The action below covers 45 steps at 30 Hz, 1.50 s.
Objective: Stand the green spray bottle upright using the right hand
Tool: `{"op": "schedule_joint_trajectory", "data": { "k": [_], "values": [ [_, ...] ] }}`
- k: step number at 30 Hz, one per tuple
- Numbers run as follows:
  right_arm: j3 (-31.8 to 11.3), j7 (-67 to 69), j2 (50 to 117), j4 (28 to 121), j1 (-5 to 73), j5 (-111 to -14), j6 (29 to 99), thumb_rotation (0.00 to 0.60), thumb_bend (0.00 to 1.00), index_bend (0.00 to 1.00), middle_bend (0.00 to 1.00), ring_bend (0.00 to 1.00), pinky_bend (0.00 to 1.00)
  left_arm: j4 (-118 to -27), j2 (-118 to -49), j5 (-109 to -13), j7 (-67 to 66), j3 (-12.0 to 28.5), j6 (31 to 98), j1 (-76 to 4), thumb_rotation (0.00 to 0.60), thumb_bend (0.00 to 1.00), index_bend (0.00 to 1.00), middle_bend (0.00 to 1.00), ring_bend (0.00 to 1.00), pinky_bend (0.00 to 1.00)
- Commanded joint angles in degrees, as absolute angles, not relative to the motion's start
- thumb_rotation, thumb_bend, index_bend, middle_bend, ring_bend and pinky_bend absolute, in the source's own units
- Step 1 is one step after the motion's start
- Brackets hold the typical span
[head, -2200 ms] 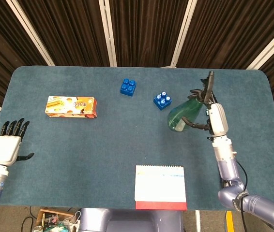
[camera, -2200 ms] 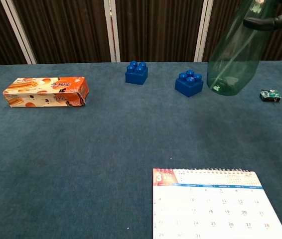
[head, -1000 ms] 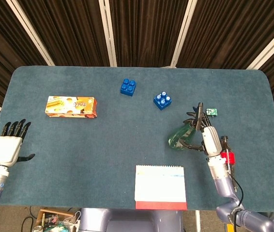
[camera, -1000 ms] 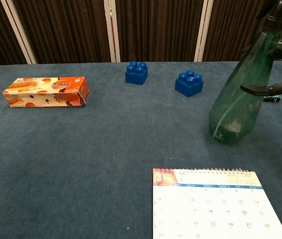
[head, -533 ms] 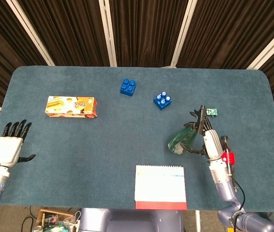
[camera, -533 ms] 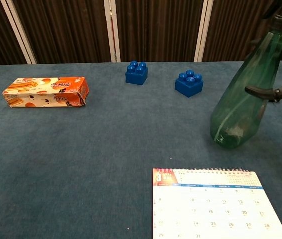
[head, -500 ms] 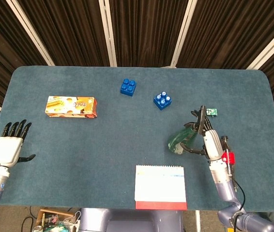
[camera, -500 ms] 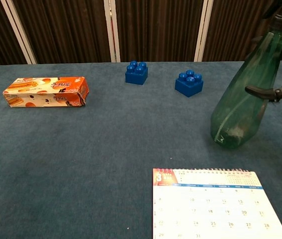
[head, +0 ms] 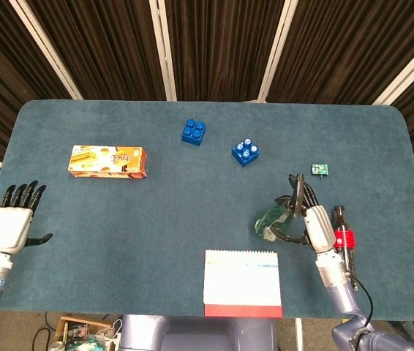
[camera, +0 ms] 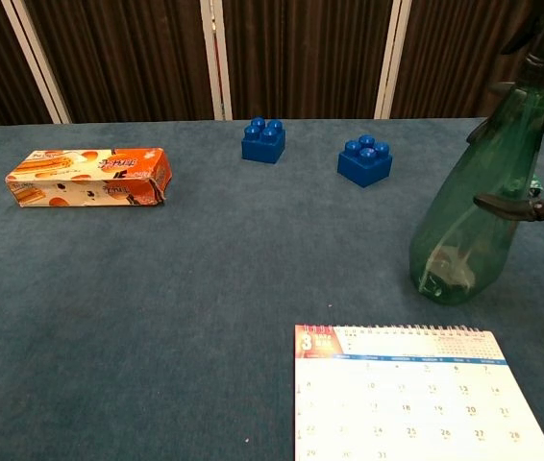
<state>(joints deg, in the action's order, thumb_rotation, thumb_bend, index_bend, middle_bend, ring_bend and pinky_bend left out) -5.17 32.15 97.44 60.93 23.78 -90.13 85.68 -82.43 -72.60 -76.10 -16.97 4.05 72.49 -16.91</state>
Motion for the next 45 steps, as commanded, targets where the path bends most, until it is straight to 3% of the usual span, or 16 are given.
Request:
{"op": "schedule_joint_trajectory", "data": {
  "k": [1, 8, 11, 28, 34, 38, 45],
  "values": [
    [-4.85, 31.73, 97.40, 60.89, 23.61, -90.54, 85.67, 0.600, 0.27, 0.32, 0.00, 0.00, 0.00, -82.50, -72.55, -76.17, -16.93, 4.03, 72.57, -16.86, 0.600, 0.05, 0.00, 0.00, 0.03, 0.04],
    [-4.25, 29.32, 96.59, 61.78, 23.34, -91.42, 85.54, 0.600, 0.16, 0.05, 0.00, 0.00, 0.00, -82.63, -72.46, -76.32, -16.77, 4.02, 72.77, -16.74, 0.600, 0.05, 0.00, 0.00, 0.03, 0.04],
    [-4.26, 28.10, 96.10, 62.55, 23.16, -91.60, 85.70, 0.600, 0.12, 0.00, 0.00, 0.00, 0.00, -82.68, -72.44, -76.42, -16.67, 3.99, 72.79, -16.72, 0.600, 0.05, 0.00, 0.00, 0.03, 0.04],
    [-2.58, 22.26, 89.92, 65.69, 20.62, -90.65, 83.55, 0.600, 0.08, 0.00, 0.00, 0.00, 0.00, -83.19, -71.94, -76.89, -16.12, 3.97, 73.65, -16.23, 0.600, 0.05, 0.00, 0.00, 0.03, 0.04],
    [-2.87, 14.50, 89.03, 52.72, 18.95, -88.92, 83.34, 0.600, 0.08, 0.00, 0.00, 0.00, 0.00, -83.78, -71.44, -77.29, -15.78, 3.93, 74.70, -15.67, 0.600, 0.05, 0.00, 0.00, 0.03, 0.04],
    [-4.78, 3.26, 86.58, 48.65, 17.96, -84.01, 79.33, 0.600, 0.09, 0.00, 0.00, 0.00, 0.00, -83.97, -71.39, -77.31, -15.97, 3.86, 74.93, -15.45, 0.600, 0.05, 0.00, 0.00, 0.03, 0.04],
    [-10.45, -13.61, 77.21, 68.91, 13.63, -70.51, 76.55, 0.600, 0.12, 0.00, 0.00, 0.00, 0.00, -84.40, -71.57, -77.34, -16.69, 3.88, 75.31, -15.26, 0.600, 0.05, 0.00, 0.00, 0.03, 0.04]
  ]
}}
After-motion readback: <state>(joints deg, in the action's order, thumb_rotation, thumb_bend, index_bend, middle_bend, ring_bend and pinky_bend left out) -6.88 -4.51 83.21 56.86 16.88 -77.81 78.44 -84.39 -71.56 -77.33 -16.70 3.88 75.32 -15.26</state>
